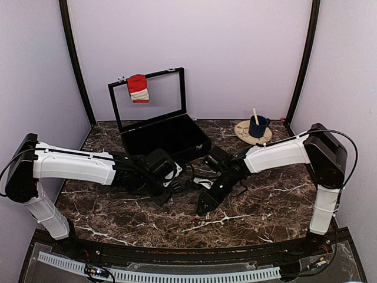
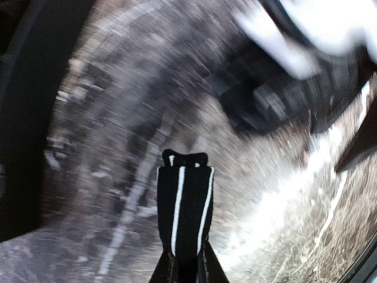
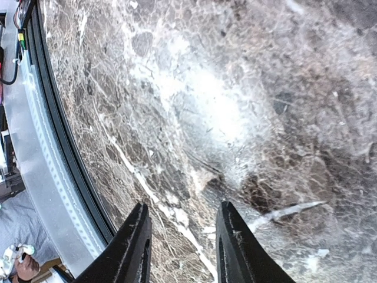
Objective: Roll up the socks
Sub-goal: Pick up the sock from the corner of the board, then place the sock in the storage box.
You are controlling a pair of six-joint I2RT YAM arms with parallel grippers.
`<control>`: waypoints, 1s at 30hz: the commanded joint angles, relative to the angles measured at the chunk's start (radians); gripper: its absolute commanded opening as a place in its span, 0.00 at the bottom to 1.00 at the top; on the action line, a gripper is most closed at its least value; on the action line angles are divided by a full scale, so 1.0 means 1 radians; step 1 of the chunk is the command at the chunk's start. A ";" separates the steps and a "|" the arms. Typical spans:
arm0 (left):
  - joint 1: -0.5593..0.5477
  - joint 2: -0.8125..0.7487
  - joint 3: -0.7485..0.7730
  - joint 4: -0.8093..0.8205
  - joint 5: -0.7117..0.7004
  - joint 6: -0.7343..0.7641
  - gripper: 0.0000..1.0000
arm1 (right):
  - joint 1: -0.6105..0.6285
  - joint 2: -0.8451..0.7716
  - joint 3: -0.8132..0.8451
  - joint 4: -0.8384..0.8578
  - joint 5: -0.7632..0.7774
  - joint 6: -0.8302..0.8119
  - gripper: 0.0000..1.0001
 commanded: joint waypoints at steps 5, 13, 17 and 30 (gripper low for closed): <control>0.118 -0.068 0.114 -0.103 -0.076 -0.005 0.00 | -0.013 -0.056 0.033 0.034 0.090 0.028 0.35; 0.247 -0.056 0.199 -0.094 -0.113 0.010 0.00 | -0.014 -0.091 0.077 0.078 0.206 0.041 0.35; 0.309 -0.032 0.224 -0.088 -0.117 0.015 0.00 | -0.015 -0.092 0.095 0.088 0.242 0.036 0.35; 0.435 0.047 0.222 -0.042 -0.084 0.011 0.00 | -0.015 -0.080 0.122 0.117 0.266 0.030 0.36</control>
